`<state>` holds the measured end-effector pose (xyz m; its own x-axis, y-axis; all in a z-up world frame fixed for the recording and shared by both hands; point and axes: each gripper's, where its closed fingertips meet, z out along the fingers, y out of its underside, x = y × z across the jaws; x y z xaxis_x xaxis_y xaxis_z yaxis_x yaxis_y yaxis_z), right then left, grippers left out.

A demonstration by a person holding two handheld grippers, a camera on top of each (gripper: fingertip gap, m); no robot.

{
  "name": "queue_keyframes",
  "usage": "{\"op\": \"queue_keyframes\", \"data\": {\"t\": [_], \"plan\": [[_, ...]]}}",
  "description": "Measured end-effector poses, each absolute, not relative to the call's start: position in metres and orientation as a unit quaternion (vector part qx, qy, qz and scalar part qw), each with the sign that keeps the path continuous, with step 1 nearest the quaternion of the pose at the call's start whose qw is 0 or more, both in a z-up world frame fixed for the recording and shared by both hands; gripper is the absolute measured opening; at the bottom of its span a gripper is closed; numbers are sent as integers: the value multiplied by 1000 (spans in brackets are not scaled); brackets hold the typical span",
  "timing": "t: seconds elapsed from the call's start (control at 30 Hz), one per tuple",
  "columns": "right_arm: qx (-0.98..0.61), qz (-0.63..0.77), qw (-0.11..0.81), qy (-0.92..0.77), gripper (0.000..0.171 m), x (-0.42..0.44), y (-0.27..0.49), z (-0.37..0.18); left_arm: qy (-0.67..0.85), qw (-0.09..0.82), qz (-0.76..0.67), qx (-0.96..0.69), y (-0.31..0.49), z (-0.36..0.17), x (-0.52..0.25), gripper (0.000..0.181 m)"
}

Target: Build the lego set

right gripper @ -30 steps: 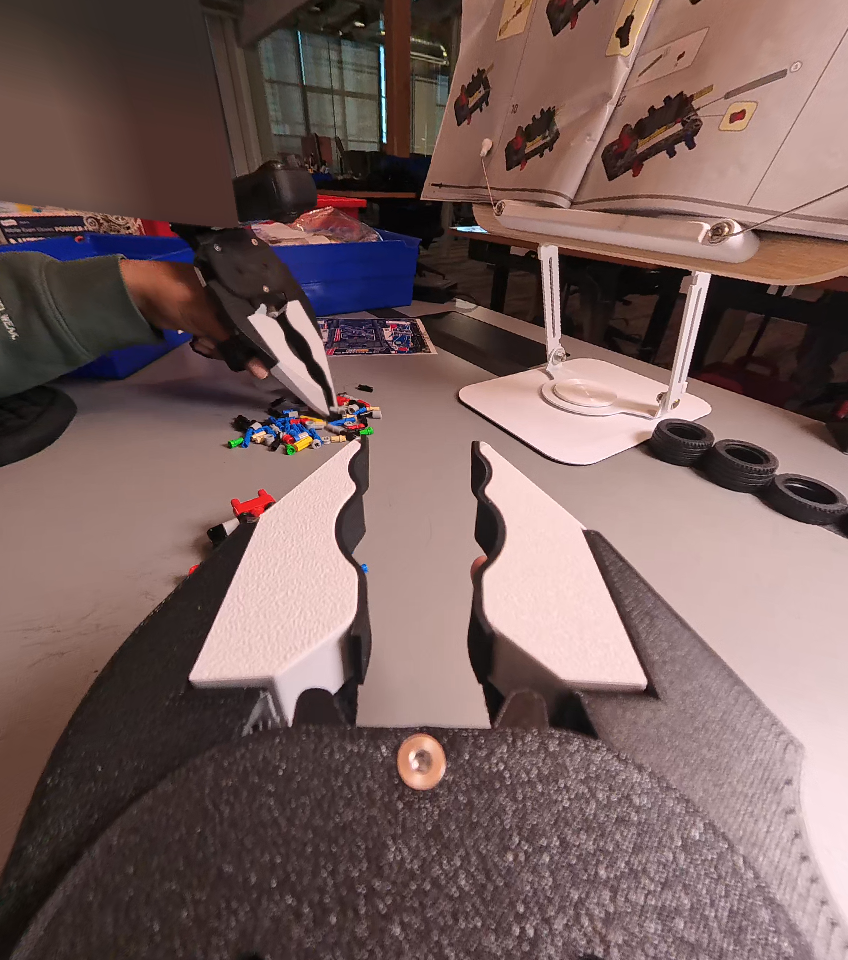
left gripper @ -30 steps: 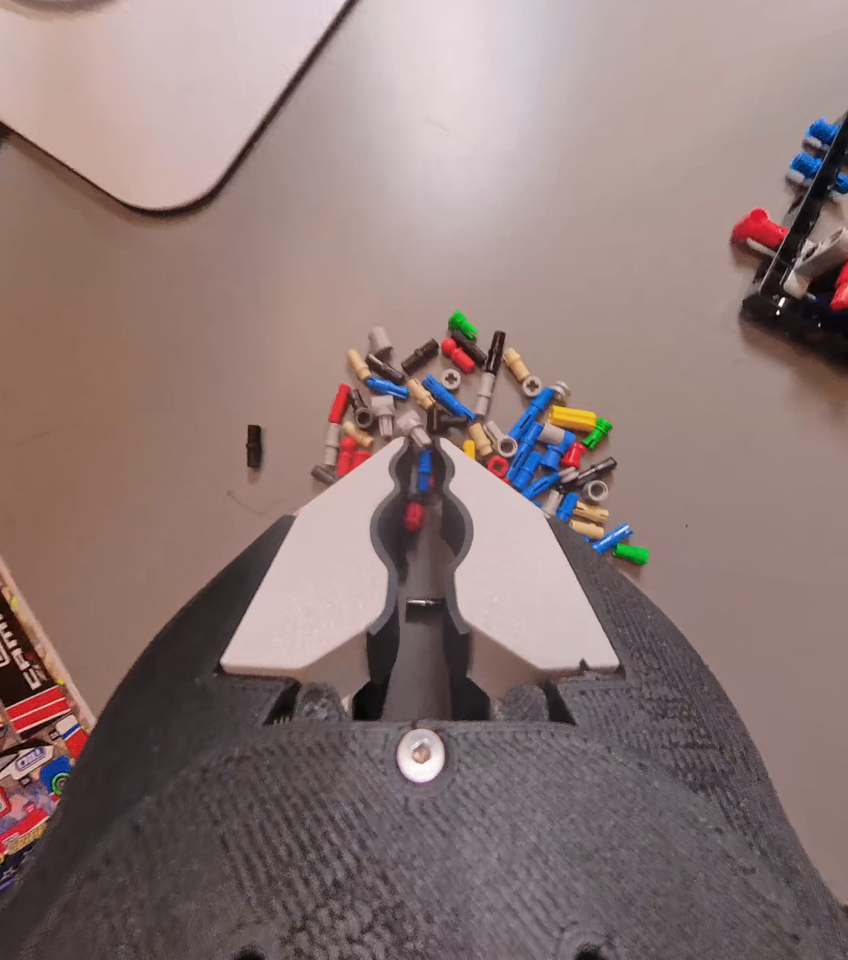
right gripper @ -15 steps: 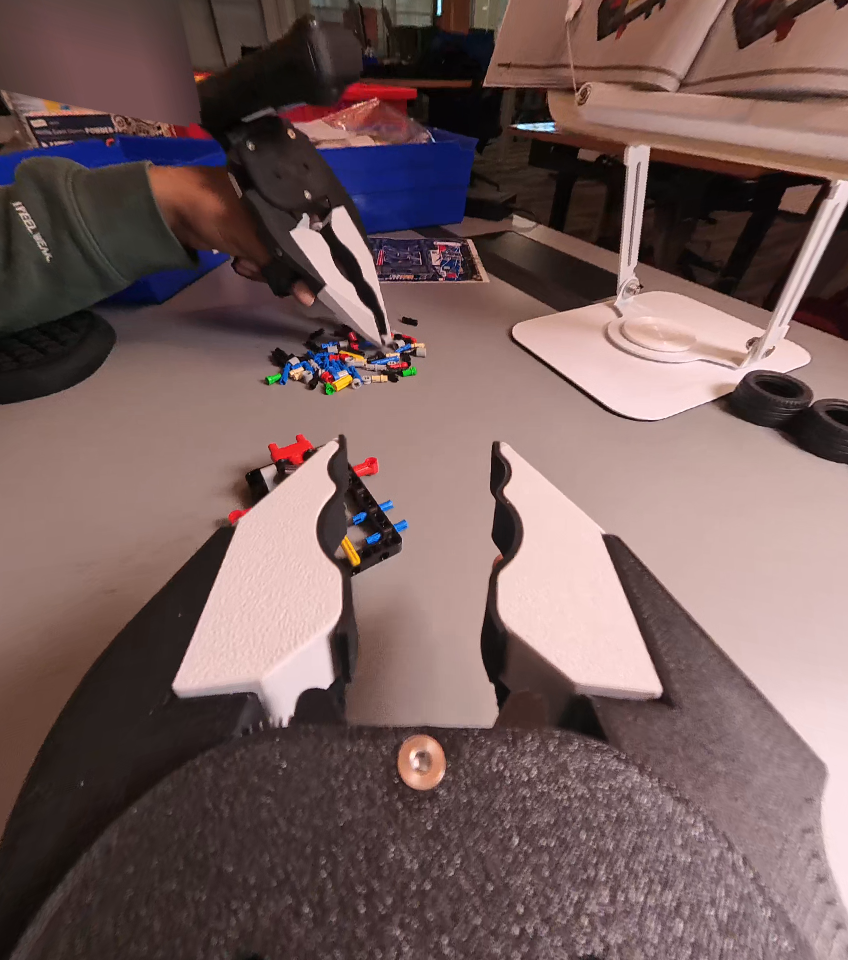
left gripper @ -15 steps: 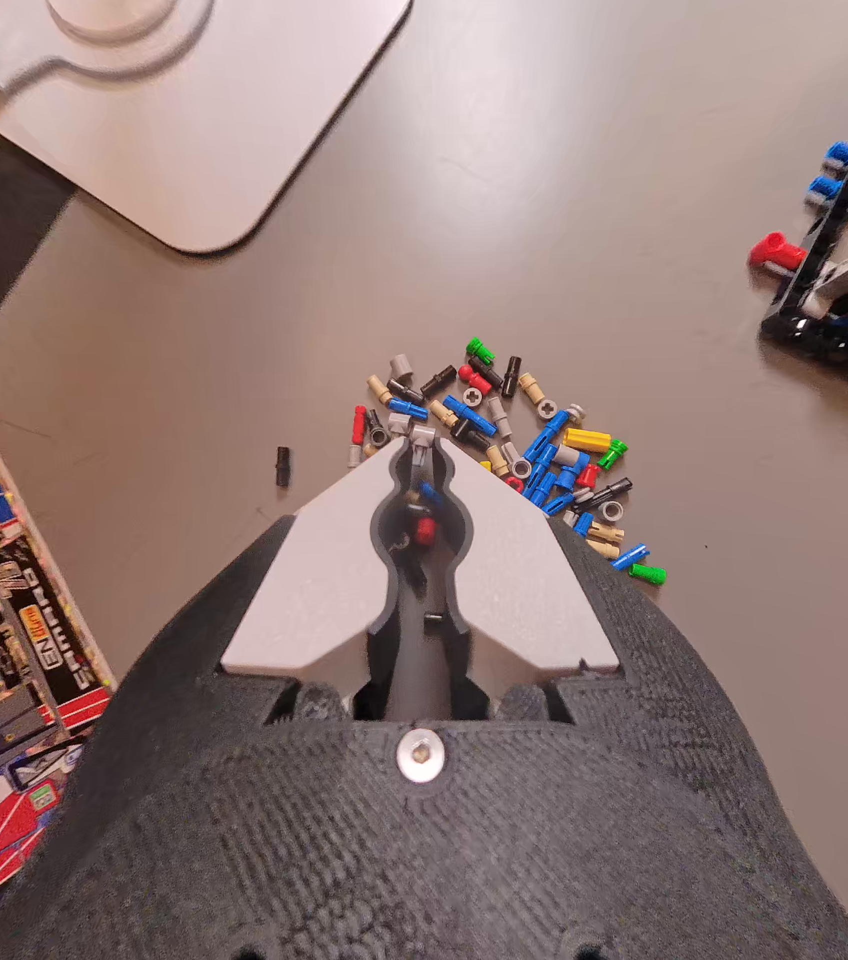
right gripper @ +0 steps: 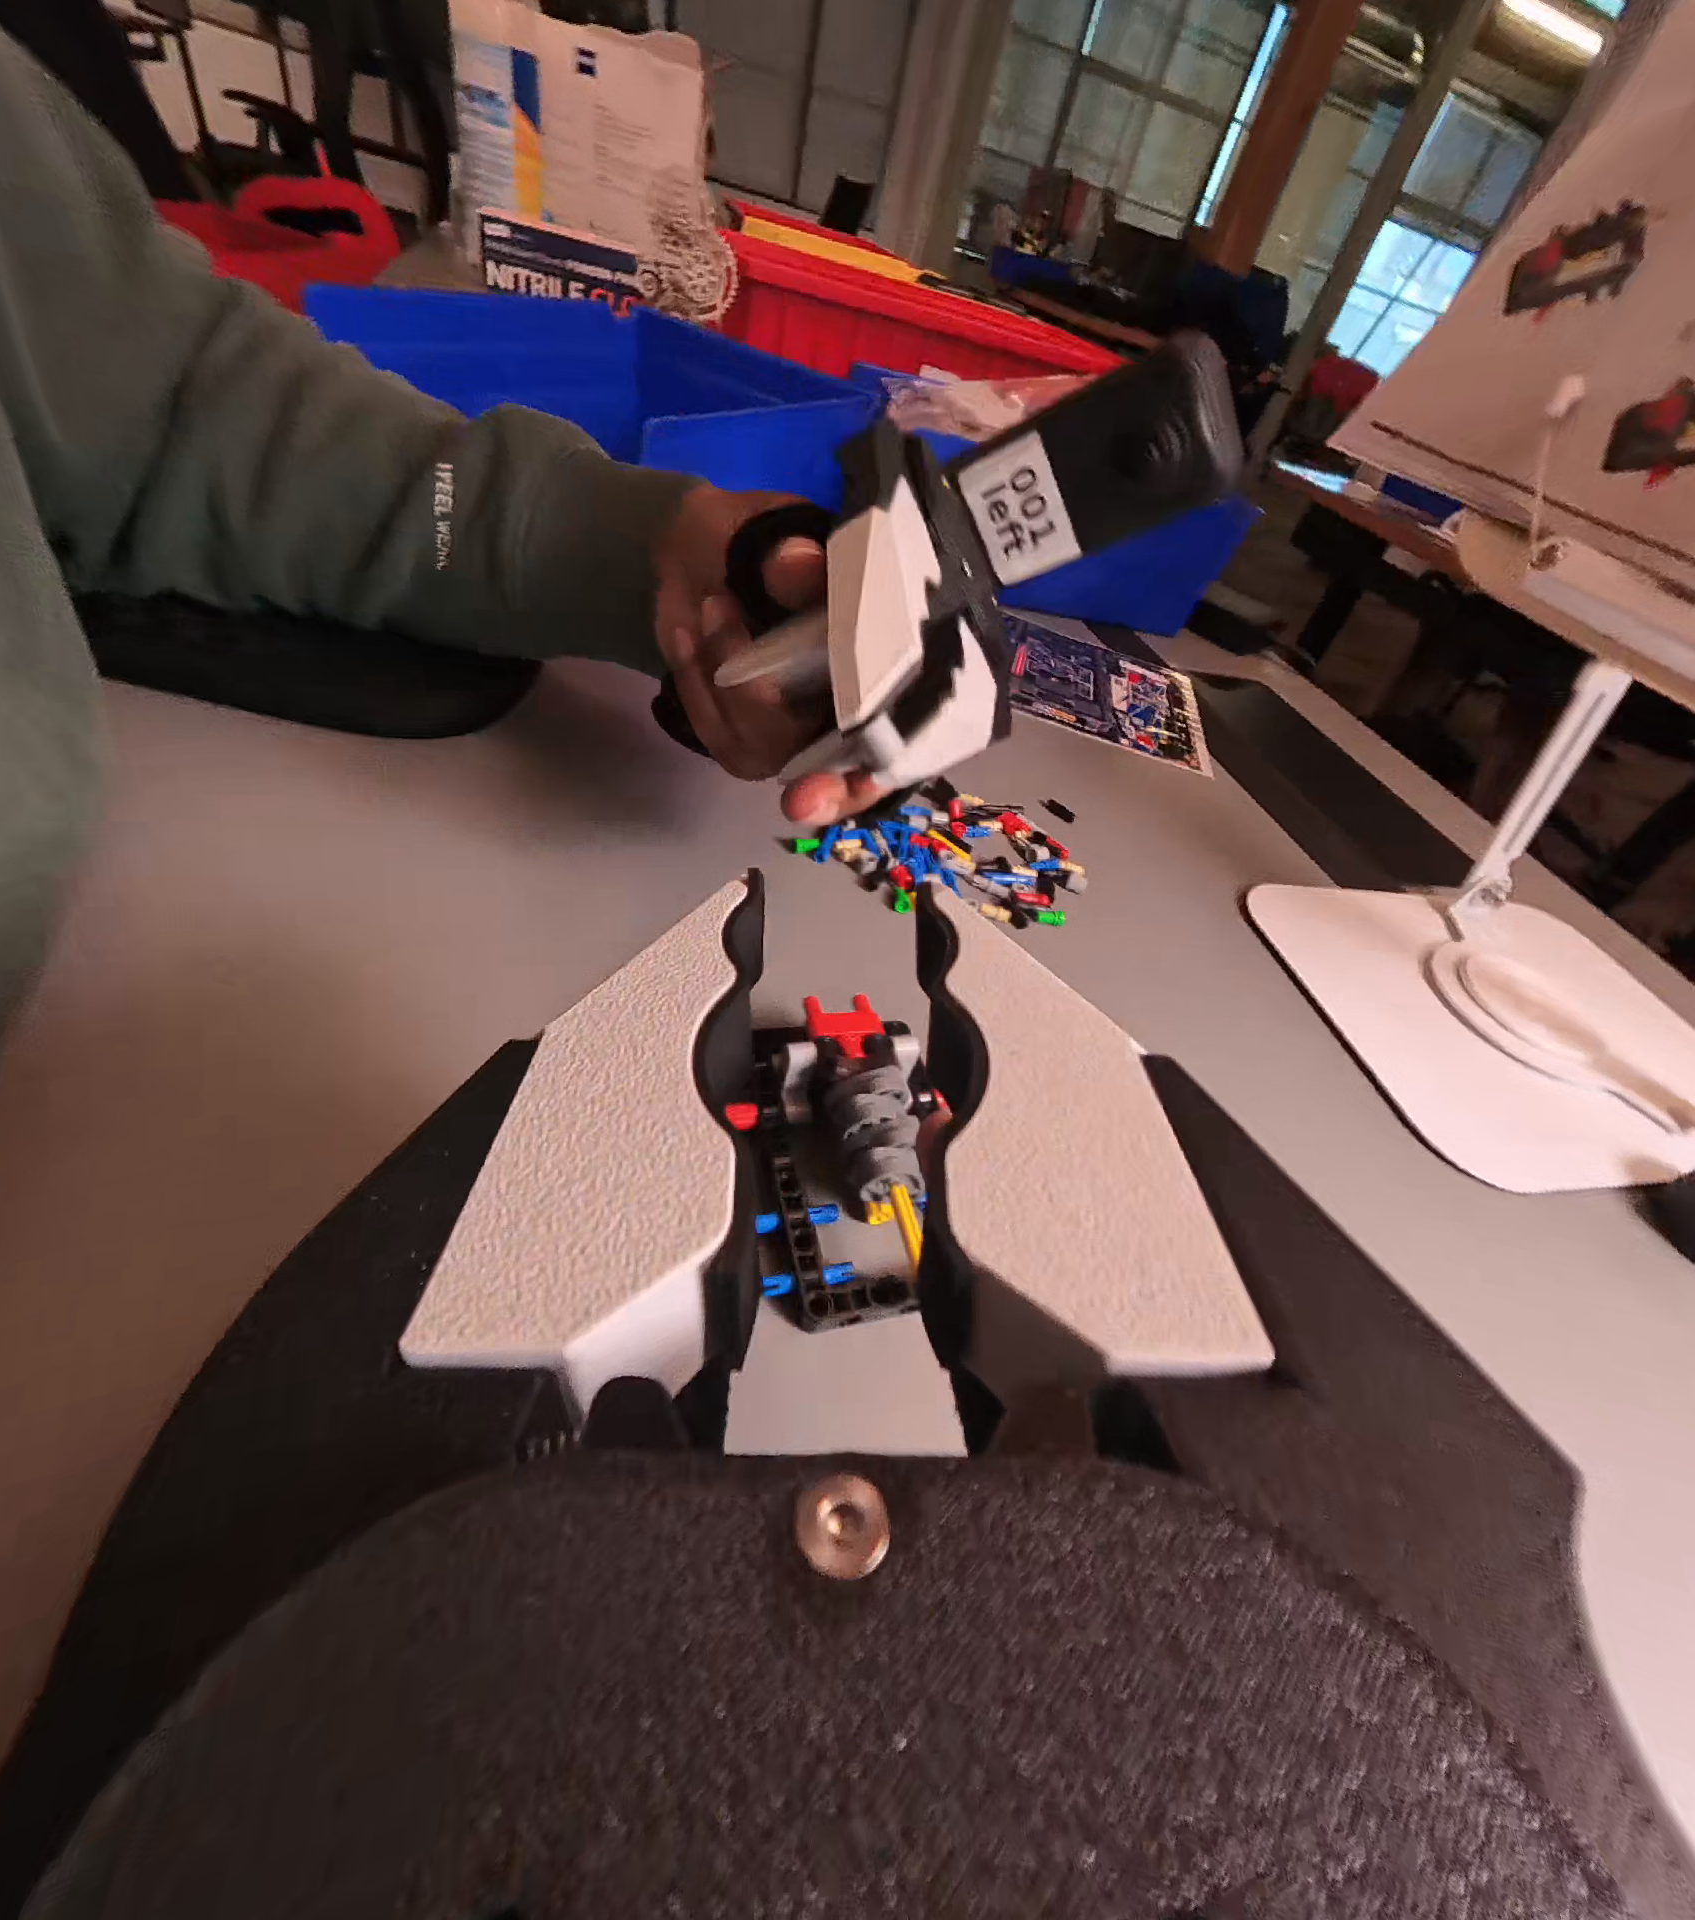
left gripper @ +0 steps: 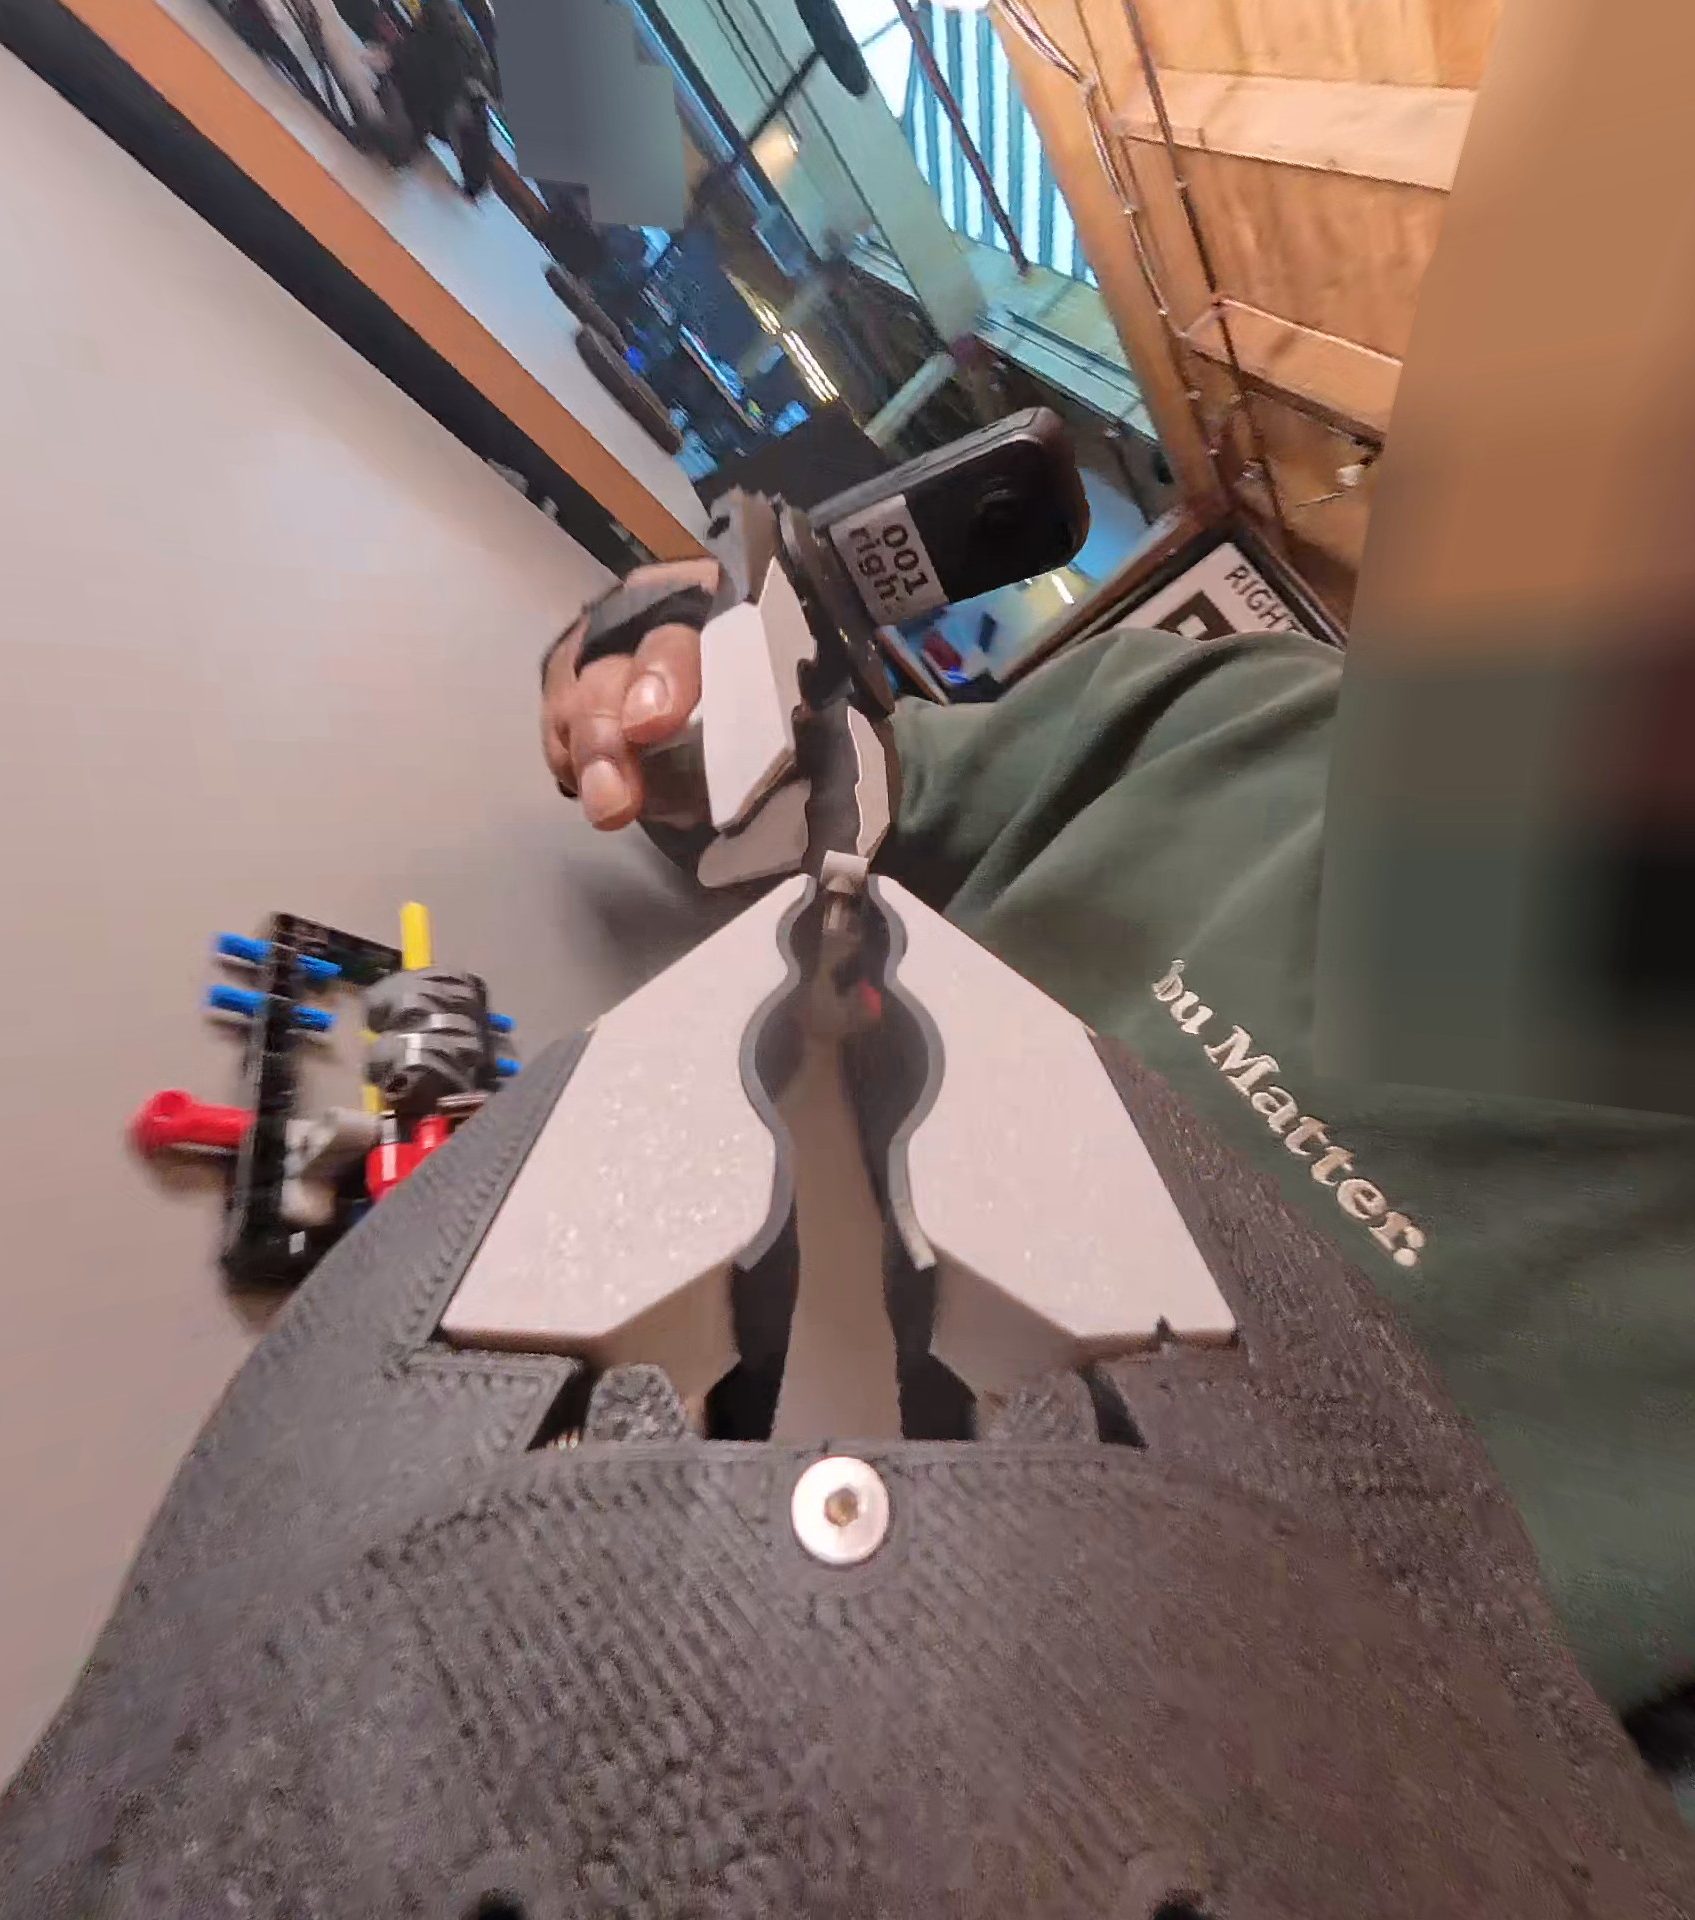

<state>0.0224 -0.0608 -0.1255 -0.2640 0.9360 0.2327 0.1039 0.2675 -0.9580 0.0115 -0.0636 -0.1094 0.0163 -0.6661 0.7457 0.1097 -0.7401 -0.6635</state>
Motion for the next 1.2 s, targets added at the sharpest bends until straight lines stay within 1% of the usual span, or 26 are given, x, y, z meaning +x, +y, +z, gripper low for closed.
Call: {"op": "queue_keyframes", "data": {"t": [0.17,0.23,0.33,0.37,0.47,0.5,0.53,0.57,0.7,0.77,0.87,1.07,1.2], "plan": [[-355,426,470,-686,27,27,-77,-124,218,238,-669,-670,-73,-125,34,5],[-348,406,478,-697,22,27,-79,-127,219,230,-668,-673,-76,-127,38,5],[-338,383,489,-707,8,28,-79,-130,223,226,-661,-680,-78,-129,41,6],[-335,380,489,-710,7,28,-80,-131,222,226,-660,-681,-78,-129,42,6],[-342,383,488,-706,6,29,-79,-129,213,235,-659,-681,-76,-127,41,6],[-350,385,484,-704,6,29,-77,-129,210,252,-651,-684,-72,-126,39,9],[-366,385,479,-698,6,29,-71,-129,203,275,-640,-688,-66,-123,33,18],[-392,374,474,-694,6,30,-60,-132,194,299,-625,-694,-60,-120,25,22],[-552,247,382,-699,7,54,11,-184,184,395,-487,-757,-42,-128,-18,32],[-618,236,303,-686,7,73,26,-209,200,413,-398,-794,-42,-141,-35,37],[-654,244,257,-668,7,82,32,-221,227,427,-312,-818,-45,-155,-44,41],[-661,213,251,-675,8,85,38,-229,285,422,-246,-824,-48,-190,-34,52],[-657,193,251,-684,8,90,39,-231,327,403,-223,-825,-54,-205,-24,60]]}}
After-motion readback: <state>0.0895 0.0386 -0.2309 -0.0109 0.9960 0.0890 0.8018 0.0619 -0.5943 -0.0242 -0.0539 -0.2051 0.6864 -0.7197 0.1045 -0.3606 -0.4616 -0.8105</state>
